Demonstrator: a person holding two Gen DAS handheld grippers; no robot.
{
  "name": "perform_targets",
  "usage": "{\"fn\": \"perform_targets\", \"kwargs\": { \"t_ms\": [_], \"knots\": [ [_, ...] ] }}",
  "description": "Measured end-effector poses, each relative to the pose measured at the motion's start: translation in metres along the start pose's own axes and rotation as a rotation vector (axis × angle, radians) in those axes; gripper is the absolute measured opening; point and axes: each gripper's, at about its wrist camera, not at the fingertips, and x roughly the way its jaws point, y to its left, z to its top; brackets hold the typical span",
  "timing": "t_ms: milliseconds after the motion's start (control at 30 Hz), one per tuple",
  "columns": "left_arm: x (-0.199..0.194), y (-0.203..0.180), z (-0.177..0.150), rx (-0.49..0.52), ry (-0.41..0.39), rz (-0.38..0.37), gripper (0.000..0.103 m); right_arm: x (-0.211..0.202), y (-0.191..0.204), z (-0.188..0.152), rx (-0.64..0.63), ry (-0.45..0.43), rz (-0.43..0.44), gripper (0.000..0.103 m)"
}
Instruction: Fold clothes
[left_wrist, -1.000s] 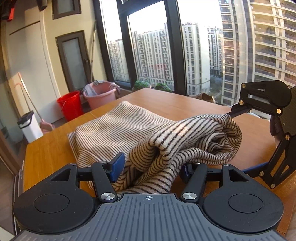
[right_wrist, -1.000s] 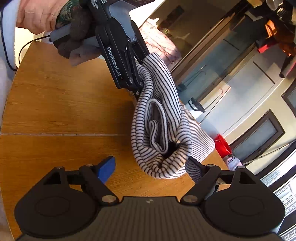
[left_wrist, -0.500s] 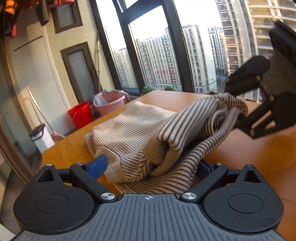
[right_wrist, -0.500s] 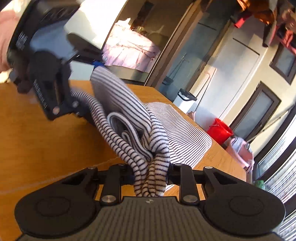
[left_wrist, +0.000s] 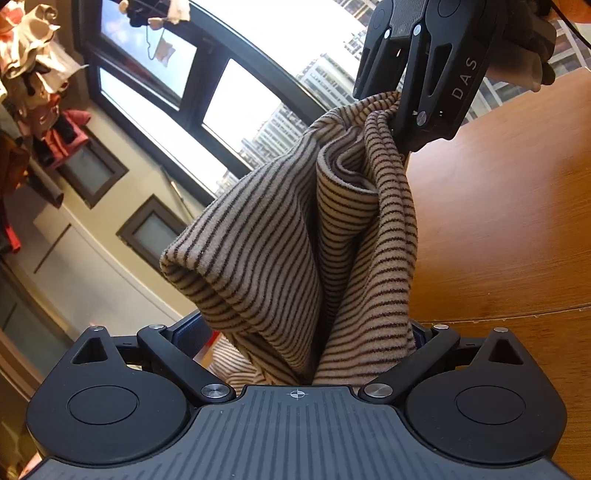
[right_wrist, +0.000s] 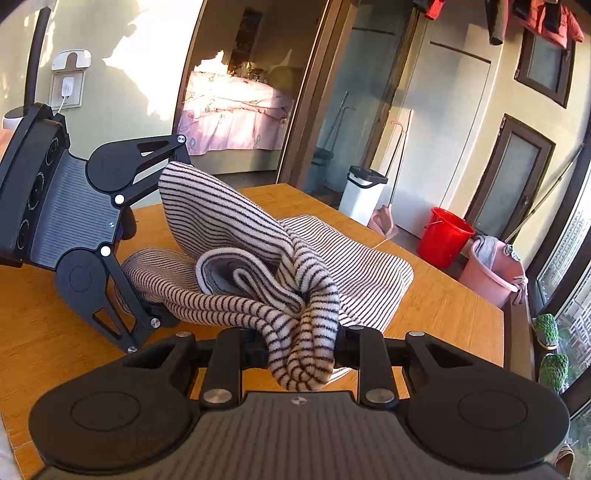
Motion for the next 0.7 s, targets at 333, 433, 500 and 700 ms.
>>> {"fn": "perform_targets", "kwargs": {
  "t_ms": [333, 433, 500, 700],
  "knots": [
    [-0.03, 0.024, 0.019, -0.195, -0.032, -0.129, 0.03, -0.027, 0.004, 0.002, -0.074, -0.002, 0.006, 0.024],
    [-0.057, 0.037, 0.028, -0.259, -0.053, -0.205, 0.029, -0.058, 0.007, 0.002, -0.114, -0.002, 0.064, 0.024],
    [-0.079, 0.043, 0.034, -0.291, -0.074, -0.281, 0.029, -0.082, 0.014, 0.002, -0.15, 0.001, 0.102, 0.024],
    [-0.119, 0.062, 0.051, -0.37, -0.138, -0.425, 0.03, -0.134, 0.005, 0.021, -0.043, 0.016, 0.215, 0.024]
  ]
}}
